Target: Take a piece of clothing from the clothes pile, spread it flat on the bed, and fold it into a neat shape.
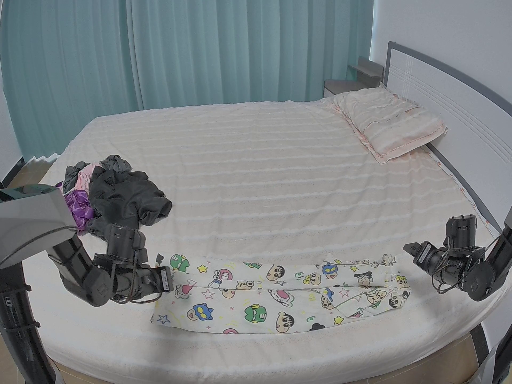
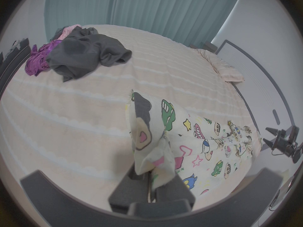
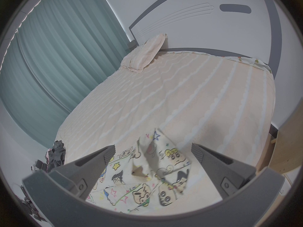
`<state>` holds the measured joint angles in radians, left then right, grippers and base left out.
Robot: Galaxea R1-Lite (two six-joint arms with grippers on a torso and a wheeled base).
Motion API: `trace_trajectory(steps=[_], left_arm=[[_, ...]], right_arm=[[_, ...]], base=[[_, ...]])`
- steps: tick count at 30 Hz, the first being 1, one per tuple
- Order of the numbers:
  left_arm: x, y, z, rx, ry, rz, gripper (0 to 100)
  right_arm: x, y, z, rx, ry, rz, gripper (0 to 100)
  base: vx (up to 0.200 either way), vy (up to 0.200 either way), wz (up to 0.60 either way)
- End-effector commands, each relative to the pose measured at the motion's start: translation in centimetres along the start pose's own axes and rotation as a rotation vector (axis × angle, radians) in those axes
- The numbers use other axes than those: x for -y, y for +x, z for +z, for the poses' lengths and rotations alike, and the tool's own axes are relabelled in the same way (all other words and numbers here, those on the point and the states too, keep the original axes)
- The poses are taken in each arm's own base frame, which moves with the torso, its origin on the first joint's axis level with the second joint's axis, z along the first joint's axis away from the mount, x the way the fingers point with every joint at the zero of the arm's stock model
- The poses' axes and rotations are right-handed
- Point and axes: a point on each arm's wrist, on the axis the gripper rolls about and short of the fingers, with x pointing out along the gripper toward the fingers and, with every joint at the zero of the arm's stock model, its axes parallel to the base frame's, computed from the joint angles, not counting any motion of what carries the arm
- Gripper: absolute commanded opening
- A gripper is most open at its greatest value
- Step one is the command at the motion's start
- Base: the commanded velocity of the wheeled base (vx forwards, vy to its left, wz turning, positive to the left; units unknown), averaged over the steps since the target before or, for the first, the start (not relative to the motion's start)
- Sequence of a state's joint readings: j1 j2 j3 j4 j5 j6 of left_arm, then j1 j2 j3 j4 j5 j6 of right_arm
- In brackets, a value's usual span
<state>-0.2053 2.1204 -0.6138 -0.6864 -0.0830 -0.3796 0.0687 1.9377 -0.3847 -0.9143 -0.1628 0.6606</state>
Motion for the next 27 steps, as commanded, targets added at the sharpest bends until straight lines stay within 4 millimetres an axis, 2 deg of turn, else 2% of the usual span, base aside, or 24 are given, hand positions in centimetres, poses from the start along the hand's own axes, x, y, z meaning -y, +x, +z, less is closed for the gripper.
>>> trace_trajectory(steps=[1,4,5,6,8,10,11,14,15,16,17,21,22,24,25,26,27], left_arm=[[-3.7,-4.8,2.5,0.073,-0.077,0.005,0],[-5.8,-6.5,3.2,0.087,-0.100,0.020,0],[-7.2,-7.8,3.7,0.108,-0.116,0.031,0],[-7.5,-8.0,3.8,0.113,-0.119,0.033,0],[-10.2,-10.0,4.5,0.156,-0.150,0.072,0],[-11.3,-10.8,4.8,0.172,-0.159,0.095,0],[-12.7,-11.9,5.0,0.185,-0.173,0.122,0],[-14.9,-13.9,5.8,0.212,-0.203,0.146,0],[-14.9,-13.9,5.8,0.212,-0.203,0.146,0],[-15.9,-15.2,6.4,0.233,-0.231,0.153,0],[-16.2,-15.9,6.9,0.243,-0.239,0.156,0],[-15.8,-16.9,7.4,0.237,-0.246,0.154,0],[-15.1,-17.2,7.6,0.231,-0.238,0.148,0],[-13.5,-16.7,7.6,0.205,-0.205,0.120,0],[-11.7,-16.3,7.6,0.186,-0.172,0.112,0],[-11.3,-16.2,7.5,0.177,-0.167,0.115,0],[-9.3,-15.5,7.4,0.152,-0.144,0.127,0]], right_arm=[[0.0,0.0,0.0,0.009,0.001,0.007,100],[0.0,0.0,0.0,0.009,0.001,0.007,100],[0.0,0.0,0.0,0.009,0.001,0.007,100],[0.0,0.0,0.0,0.009,0.001,0.007,100],[0.0,0.0,0.0,0.009,0.002,0.006,100],[0.0,0.0,0.0,0.009,0.001,0.007,100],[0.0,0.0,0.0,0.010,0.001,0.008,100],[0.0,0.0,0.0,0.009,0.001,0.007,100],[0.0,0.0,0.0,0.009,0.001,0.007,100],[0.0,0.0,0.0,0.011,0.001,0.009,100],[0.0,0.0,0.0,0.012,0.002,0.008,100],[0.0,0.0,0.0,0.011,0.001,0.009,100],[0.0,-0.1,0.0,0.012,0.001,0.010,100],[0.0,-0.1,0.1,0.013,0.002,0.011,100],[-0.1,-0.2,0.1,0.016,0.002,0.013,100],[-0.1,-0.2,0.1,0.016,0.002,0.013,100],[-0.1,-0.2,0.2,0.018,0.003,0.015,100]], base=[[0.000,0.000,0.00],[0.000,0.000,0.00],[0.000,0.000,0.00],[0.000,0.000,0.00],[0.000,0.000,0.00],[0.000,0.000,0.00],[0.000,0.000,0.00],[0.000,0.000,0.00],[0.000,0.000,0.00],[0.000,0.000,0.00],[0.000,0.000,0.00],[0.000,0.000,0.00],[0.000,0.000,0.00],[0.000,0.000,0.00],[0.000,0.000,0.00],[0.000,0.000,0.00],[0.000,0.000,0.00]])
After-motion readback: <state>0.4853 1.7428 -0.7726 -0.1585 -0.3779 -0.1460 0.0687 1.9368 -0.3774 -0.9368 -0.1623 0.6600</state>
